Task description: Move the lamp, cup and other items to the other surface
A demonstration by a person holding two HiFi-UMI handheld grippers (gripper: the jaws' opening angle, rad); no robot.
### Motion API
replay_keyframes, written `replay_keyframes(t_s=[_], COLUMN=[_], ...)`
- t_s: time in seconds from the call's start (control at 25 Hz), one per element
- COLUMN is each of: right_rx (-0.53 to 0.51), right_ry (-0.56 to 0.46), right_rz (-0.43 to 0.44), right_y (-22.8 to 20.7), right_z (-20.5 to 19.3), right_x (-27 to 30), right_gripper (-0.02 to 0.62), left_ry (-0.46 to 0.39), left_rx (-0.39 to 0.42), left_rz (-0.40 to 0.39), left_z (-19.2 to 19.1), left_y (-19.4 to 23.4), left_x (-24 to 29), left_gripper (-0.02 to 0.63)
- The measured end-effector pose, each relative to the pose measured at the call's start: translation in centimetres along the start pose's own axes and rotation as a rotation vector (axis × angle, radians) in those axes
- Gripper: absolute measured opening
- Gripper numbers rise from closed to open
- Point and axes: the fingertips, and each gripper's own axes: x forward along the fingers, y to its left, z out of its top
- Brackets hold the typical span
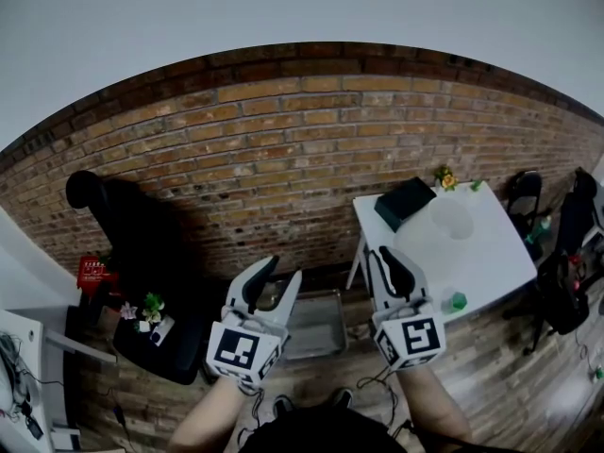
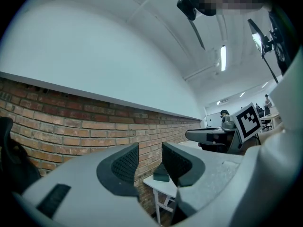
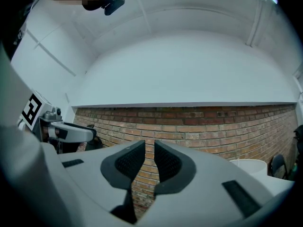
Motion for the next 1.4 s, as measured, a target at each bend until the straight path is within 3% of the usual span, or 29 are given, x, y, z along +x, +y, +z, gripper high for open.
replay_keyframes(t_s=[0.12, 0.52, 1.4], right_rx=[0.002, 0.007, 0.015], right_ry=[0.000, -0.010, -0.001], right_rz=[0.020, 0.029, 0.073], right_y=[0.3, 0.3, 0.2], right_z=[-0.2, -0.1, -0.7], right_x=[0.0, 0.6, 1.4], right_gripper=[0.068, 0.044, 0.051], left_ry=[0.036, -0.003, 0.027], left_rx=[-0.017, -0.004, -0.063], left_rz=[0.005, -0.008, 0.013], left_z=[-0.6, -0.3, -1.9], left_y=[-0.1, 0.0, 1.0], left_x=[-0.1, 0.2, 1.0], left_gripper=[0.149, 0.149, 0.147])
